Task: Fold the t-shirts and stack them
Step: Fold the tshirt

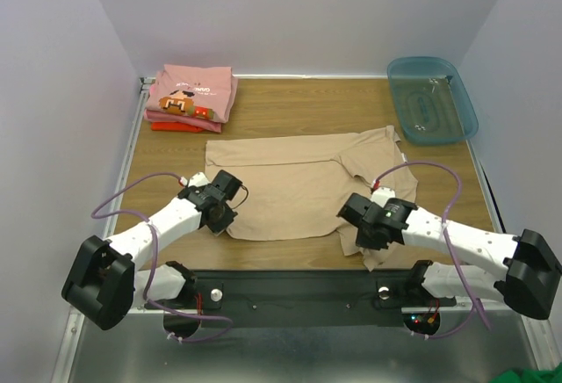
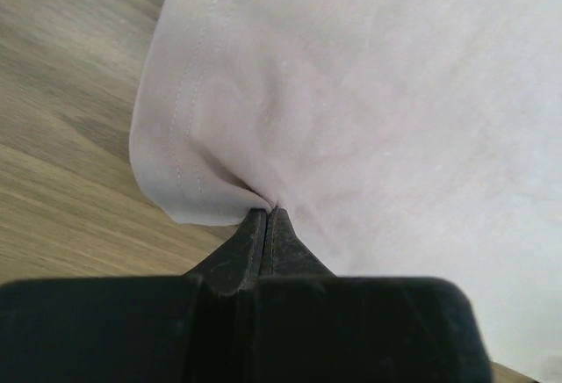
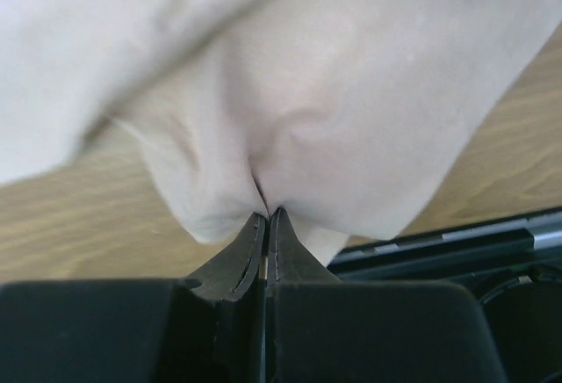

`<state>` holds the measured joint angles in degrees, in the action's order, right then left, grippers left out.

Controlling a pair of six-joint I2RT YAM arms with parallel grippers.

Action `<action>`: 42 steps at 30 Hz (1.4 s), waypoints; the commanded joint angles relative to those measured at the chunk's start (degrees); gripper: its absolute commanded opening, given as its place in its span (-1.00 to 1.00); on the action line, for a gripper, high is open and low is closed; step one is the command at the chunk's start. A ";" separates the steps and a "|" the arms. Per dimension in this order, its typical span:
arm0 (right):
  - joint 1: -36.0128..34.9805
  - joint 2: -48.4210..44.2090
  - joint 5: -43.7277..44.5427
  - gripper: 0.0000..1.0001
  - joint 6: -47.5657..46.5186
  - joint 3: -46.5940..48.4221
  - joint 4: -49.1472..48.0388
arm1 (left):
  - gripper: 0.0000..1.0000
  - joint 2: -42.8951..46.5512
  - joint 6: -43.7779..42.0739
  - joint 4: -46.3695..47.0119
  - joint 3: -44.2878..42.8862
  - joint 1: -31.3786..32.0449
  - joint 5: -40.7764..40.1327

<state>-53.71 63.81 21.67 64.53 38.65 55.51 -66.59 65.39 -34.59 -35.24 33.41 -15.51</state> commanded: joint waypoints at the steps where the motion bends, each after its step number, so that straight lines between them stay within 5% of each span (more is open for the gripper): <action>1: -0.25 1.75 10.39 -0.99 -0.10 5.98 2.15 | -1.00 -0.21 -1.49 -2.50 -4.12 0.17 -2.16; 10: 7.73 9.66 18.40 -0.99 -8.35 14.34 0.14 | -1.00 -4.07 -4.82 -1.89 -7.91 -2.73 -3.48; 20: 18.29 15.45 13.31 -0.99 -24.09 21.71 -15.33 | -1.00 -8.29 -11.76 3.12 -12.56 -9.67 -1.98; 42: 28.40 28.56 11.11 -0.99 -34.47 35.17 -20.00 | -1.00 -24.72 -20.38 2.69 -29.87 -16.18 -2.25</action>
<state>-26.92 91.53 32.86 32.51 70.81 38.33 -89.52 46.92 -29.80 -61.95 18.15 -15.46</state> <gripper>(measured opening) 0.034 0.024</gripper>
